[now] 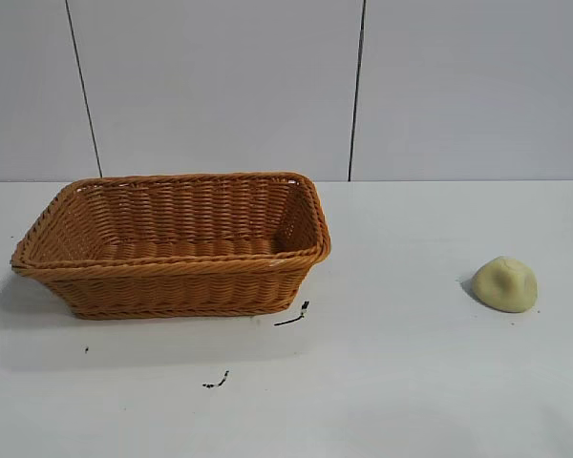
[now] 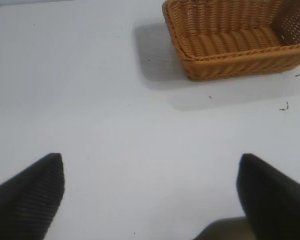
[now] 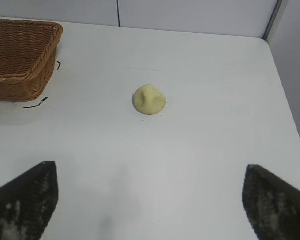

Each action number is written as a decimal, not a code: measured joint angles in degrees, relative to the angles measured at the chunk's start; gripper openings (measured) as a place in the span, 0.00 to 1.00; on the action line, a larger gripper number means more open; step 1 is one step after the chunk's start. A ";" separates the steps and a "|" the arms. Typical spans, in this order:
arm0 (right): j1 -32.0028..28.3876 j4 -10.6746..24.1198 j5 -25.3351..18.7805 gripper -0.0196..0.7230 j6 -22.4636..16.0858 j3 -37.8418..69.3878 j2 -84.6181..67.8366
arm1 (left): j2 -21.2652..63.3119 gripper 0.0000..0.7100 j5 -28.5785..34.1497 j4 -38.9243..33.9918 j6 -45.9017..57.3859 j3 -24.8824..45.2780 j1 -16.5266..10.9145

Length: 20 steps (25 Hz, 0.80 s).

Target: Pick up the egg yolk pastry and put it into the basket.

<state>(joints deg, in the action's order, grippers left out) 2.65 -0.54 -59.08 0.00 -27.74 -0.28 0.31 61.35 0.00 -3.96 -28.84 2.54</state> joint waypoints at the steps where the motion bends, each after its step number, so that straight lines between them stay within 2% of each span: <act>1: 0.00 0.00 0.00 0.96 0.00 0.00 0.00 | 0.00 0.98 0.00 0.00 0.00 0.00 0.00; 12: 0.00 0.00 -0.07 0.96 0.00 -0.70 1.24 | 0.00 0.98 0.00 0.00 0.00 0.00 0.00; 20: 0.00 0.00 2.18 0.96 0.00 -11.90 24.21 | 0.00 0.98 0.00 0.00 0.00 0.00 0.00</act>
<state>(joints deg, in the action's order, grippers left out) 2.65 -0.54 -56.90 0.00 -39.64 23.93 0.31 61.35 0.00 -3.96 -28.84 2.54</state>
